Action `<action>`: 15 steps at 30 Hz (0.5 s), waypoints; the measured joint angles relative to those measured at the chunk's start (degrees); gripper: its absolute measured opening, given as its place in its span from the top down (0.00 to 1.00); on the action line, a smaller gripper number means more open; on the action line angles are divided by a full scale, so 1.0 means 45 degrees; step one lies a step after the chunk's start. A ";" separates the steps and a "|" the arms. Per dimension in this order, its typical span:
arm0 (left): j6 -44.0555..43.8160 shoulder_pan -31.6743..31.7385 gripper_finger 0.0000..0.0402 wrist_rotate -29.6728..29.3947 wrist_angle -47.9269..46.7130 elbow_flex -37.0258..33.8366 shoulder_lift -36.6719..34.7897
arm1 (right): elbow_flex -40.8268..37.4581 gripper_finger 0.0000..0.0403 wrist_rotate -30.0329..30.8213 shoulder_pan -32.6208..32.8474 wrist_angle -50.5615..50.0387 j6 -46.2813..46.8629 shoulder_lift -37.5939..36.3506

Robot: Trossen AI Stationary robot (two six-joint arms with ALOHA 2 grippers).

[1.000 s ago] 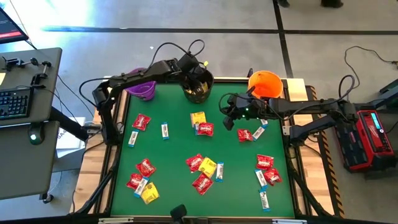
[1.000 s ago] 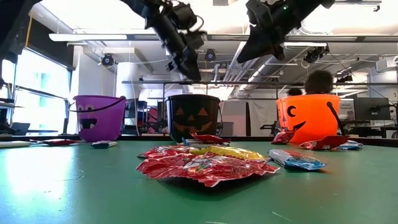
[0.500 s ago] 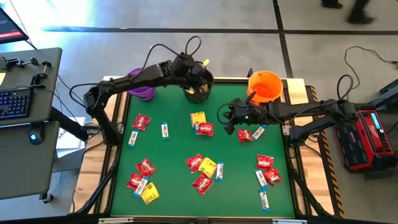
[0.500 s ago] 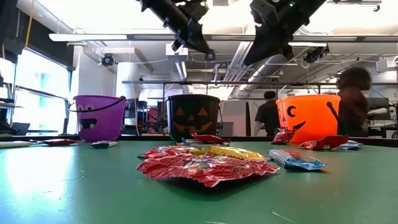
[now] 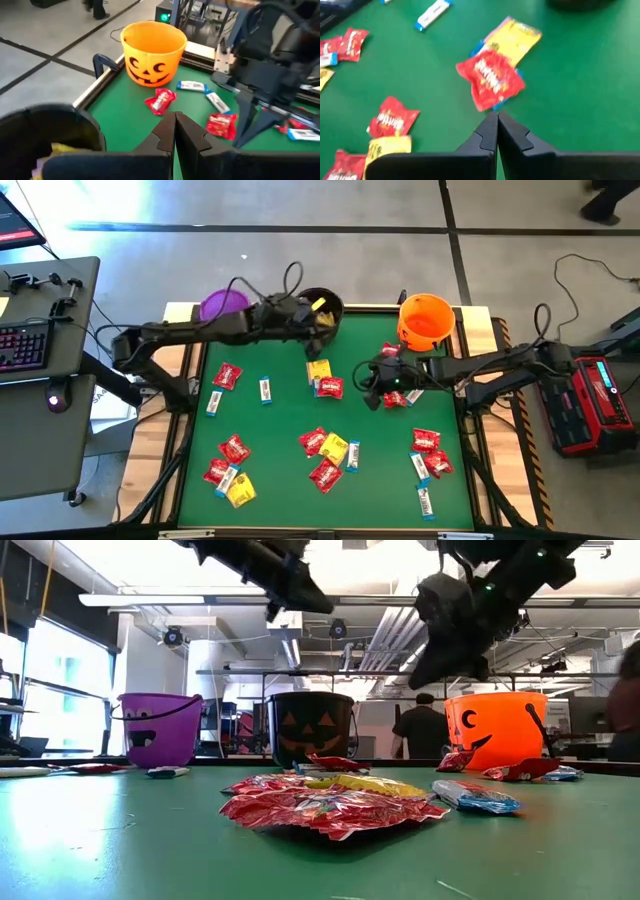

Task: Sort candy by brand, put in halloween buckets
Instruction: Put the yellow candy pack into the black bucket

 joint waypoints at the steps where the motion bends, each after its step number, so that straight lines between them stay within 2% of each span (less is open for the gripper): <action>1: -0.0203 -0.0075 1.00 -0.0082 0.0327 -0.0441 -0.0299 | -0.0028 1.00 -0.0034 0.0128 -0.0162 0.0025 -0.0039; 5: -0.0974 -0.0278 1.00 -0.0300 0.1365 -0.2265 -0.1570 | -0.0028 1.00 -0.0514 0.0487 -0.0436 0.0040 -0.0220; 10: -0.1480 -0.0586 1.00 -0.0474 0.1978 -0.4003 -0.3088 | -0.0014 1.00 -0.1566 0.0887 -0.0598 0.1147 -0.0405; 15: -0.1639 -0.0754 1.00 -0.0874 0.1954 -0.5371 -0.4289 | -0.0014 0.97 -0.1598 0.1881 -0.1706 0.2321 -0.0414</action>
